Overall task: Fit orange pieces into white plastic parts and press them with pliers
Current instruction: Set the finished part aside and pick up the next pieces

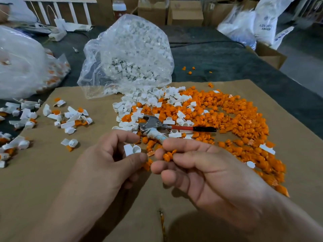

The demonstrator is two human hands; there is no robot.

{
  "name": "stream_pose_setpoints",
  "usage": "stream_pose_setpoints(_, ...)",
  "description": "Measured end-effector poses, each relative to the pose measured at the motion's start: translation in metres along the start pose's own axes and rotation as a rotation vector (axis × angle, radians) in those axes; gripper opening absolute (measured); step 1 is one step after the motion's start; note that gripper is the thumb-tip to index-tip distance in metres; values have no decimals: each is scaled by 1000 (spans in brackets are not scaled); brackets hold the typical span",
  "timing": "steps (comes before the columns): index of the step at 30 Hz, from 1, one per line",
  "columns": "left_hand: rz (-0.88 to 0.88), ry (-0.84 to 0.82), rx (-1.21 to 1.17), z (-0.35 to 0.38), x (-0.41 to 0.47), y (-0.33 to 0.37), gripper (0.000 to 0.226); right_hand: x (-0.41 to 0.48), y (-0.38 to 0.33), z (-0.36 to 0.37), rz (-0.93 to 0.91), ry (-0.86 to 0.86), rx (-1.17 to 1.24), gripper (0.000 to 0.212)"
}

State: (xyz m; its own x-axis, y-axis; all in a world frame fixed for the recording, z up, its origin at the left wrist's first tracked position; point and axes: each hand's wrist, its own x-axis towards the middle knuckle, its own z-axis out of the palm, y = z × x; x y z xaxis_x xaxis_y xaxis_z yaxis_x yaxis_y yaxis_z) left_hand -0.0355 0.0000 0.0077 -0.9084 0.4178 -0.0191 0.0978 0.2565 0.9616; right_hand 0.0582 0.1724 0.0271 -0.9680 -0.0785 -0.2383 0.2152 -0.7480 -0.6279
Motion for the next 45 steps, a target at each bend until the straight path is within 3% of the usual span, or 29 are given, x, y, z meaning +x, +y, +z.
stream_pose_setpoints(7, -6, 16, 71, 5, -1, 0, 22, -5, -3, 6, -10, 14, 31, 19)
stream_pose_setpoints(13, 34, -26, -33, 7, -2, -9, 8, -7, -5, 5, 17, -79, 58, 17)
stream_pose_setpoints(20, -30, -35, -248, 8, -4, -10, 31, -5, -2, 0, -33, -108, 4, 14)
stream_pose_setpoints(22, -76, -33, -302, 11, -6, -8, 32, -4, 1, -1, -128, -30, -138, 12)
stream_pose_setpoints(26, -65, -88, -220, 13, -8, -2, 9, -8, 7, -2, -426, 184, -771, 9)
stream_pose_setpoints(29, -68, -114, -192, 14, -10, 2, 9, -14, 10, -1, -609, 234, -1167, 17)
stream_pose_setpoints(32, -85, -131, -186, 17, -14, 7, 8, -13, 9, -2, -813, 243, -1619, 11)
stream_pose_setpoints(36, -114, -149, -211, 18, -17, 13, 4, -8, 8, -4, -819, 201, -1689, 4)
stream_pose_setpoints(39, -117, -156, -213, 19, -17, 13, 16, -7, 7, -6, -806, 210, -1685, 8)
stream_pose_setpoints(45, -97, -152, -199, 20, -21, 16, 13, -7, 7, -4, -841, 184, -1755, 14)
